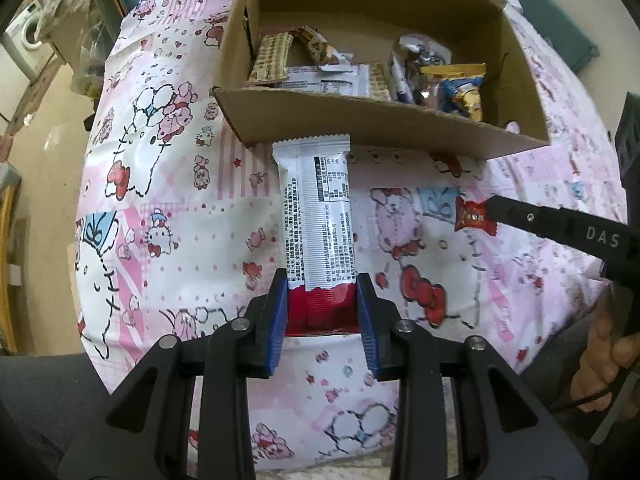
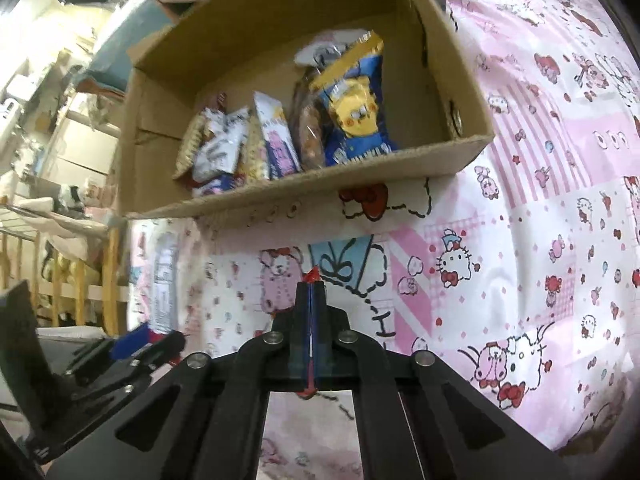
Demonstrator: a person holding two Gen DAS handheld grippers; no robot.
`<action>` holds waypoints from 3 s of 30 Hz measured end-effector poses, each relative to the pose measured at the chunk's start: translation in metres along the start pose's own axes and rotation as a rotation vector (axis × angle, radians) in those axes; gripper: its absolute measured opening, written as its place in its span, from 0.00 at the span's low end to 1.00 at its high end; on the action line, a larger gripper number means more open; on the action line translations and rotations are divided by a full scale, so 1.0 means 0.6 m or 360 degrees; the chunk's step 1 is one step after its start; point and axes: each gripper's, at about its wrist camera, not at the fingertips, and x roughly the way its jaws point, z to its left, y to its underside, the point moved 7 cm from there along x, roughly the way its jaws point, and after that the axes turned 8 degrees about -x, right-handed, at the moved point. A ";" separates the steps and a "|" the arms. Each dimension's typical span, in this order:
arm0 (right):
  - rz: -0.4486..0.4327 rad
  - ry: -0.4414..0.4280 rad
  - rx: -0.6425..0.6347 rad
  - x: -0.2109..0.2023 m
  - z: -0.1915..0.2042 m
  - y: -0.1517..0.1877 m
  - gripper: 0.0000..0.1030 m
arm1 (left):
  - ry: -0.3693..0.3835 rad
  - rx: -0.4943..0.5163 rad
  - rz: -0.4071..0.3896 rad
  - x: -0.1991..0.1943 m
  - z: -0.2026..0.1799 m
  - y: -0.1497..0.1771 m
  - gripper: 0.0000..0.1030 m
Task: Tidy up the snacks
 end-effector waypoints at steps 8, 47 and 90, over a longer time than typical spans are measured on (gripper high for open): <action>-0.0294 -0.0203 0.0092 -0.112 0.010 -0.029 0.00 | 0.0149 -0.0098 -0.0249 -0.111 0.002 -0.015 0.27; -0.0500 -0.0155 0.0135 -0.112 -0.063 -0.146 0.00 | 0.0080 0.0118 -0.0327 -0.012 -0.078 -0.251 0.28; -0.1037 0.0319 -0.0303 -0.253 0.049 -0.093 1.00 | 0.0096 0.0026 -0.0917 -0.222 -0.014 -0.162 0.87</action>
